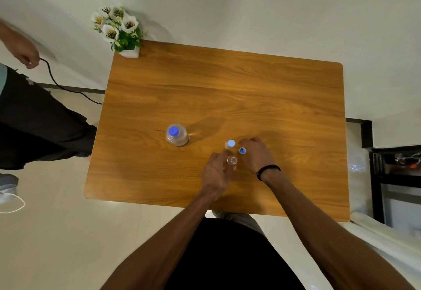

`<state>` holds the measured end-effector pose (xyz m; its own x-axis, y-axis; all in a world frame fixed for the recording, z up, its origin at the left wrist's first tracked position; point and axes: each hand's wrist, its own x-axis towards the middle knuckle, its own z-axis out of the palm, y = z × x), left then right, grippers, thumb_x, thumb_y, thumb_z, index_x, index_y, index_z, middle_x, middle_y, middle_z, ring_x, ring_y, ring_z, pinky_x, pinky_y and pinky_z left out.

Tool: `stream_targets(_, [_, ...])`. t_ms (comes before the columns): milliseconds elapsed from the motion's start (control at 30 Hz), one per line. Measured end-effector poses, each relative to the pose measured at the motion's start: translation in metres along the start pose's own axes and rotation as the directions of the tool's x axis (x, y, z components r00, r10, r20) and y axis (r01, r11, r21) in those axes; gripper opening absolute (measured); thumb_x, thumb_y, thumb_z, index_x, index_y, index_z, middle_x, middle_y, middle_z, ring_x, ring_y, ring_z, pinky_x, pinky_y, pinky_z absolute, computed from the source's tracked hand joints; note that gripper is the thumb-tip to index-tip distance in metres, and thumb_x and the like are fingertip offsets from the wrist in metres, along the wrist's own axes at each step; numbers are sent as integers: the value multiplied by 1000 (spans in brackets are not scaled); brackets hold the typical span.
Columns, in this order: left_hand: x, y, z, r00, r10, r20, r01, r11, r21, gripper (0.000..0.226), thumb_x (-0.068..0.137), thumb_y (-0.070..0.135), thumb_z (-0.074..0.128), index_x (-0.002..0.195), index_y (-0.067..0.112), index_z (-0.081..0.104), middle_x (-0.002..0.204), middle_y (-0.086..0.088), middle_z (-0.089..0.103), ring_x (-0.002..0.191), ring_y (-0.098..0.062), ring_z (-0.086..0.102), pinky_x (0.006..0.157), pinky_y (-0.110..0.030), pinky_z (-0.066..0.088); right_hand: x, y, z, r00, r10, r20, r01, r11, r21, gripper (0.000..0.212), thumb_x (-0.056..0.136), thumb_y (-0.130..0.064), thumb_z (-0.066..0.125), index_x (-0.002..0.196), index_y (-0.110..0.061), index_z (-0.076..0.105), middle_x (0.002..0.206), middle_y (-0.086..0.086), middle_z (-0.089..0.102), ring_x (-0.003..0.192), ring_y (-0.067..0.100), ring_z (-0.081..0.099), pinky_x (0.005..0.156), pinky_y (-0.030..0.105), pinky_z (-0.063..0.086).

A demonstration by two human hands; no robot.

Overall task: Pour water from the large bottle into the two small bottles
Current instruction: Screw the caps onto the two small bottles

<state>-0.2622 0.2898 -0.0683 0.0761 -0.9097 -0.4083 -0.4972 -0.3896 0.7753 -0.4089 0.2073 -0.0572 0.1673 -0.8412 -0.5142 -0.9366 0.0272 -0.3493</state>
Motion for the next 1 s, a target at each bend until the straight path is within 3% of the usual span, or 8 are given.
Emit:
stream_targets(133, [1,3,3,1000,12,-13,-12,1000,-12,34,96,26,70,129,29,66,118,2,60,91,-15,65,80,-36,59,2,-5,12,1000,11,-1,-11,999,-31,29,94,-8,60,120,-18,68,120,7,56,102,30,62,81,42,56])
stream_targets(233, [3,4,4,999,25,-34,-26,1000,-16,31,97,21,70,127,26,69,120,2,62,95,-14,66,83,-34,60,2,0,16,999,29,-29,-30,999,-43,20,95,-1,55,107,-9,69,112,13,58,92,35,63,77,44,56])
stream_targets(367, [5,4,1,991,118,-58,-120,992,-26,26,97,20,70,122,15,71,118,-2,70,106,-16,65,92,-37,56,-4,11,11,984,163,-68,-144,963,226,8,94,-10,65,100,-6,67,103,12,68,92,31,65,77,40,55])
stream_targets(533, [2,13,-9,977,212,0,-211,976,-59,28,101,19,66,128,10,68,120,-5,74,106,-17,69,92,-36,56,-30,16,-6,905,425,33,-294,568,769,16,92,-16,74,107,-17,69,109,11,72,83,25,76,84,44,63])
stream_targets(667, [-7,22,-22,940,329,91,-331,944,10,34,102,19,65,135,12,63,133,-3,69,121,-19,65,103,-29,51,-65,8,-26,900,422,109,-221,225,949,27,94,-8,70,120,-15,71,98,13,78,88,25,78,84,38,64])
stream_targets(733, [-12,29,-31,925,366,104,-369,929,13,35,103,21,63,137,13,61,135,-4,68,121,-19,65,102,-31,52,-84,-1,-37,907,410,97,-161,124,979,25,93,-5,72,117,-12,72,99,14,78,93,28,78,83,38,64])
stream_targets(867, [-23,51,-51,919,380,105,-382,924,0,35,104,30,60,138,20,57,129,-5,68,115,-19,66,93,-40,57,-114,-22,-56,918,395,-47,-45,219,975,25,84,-8,82,107,-16,75,105,7,78,98,22,77,84,37,63])
stream_targets(1000, [-29,72,-68,882,461,99,-467,883,48,33,104,31,60,134,19,57,122,-4,69,107,-22,66,82,-43,57,-132,-40,-67,924,325,-200,94,313,945,26,79,-10,87,100,-16,74,100,-5,80,95,10,76,79,22,61])
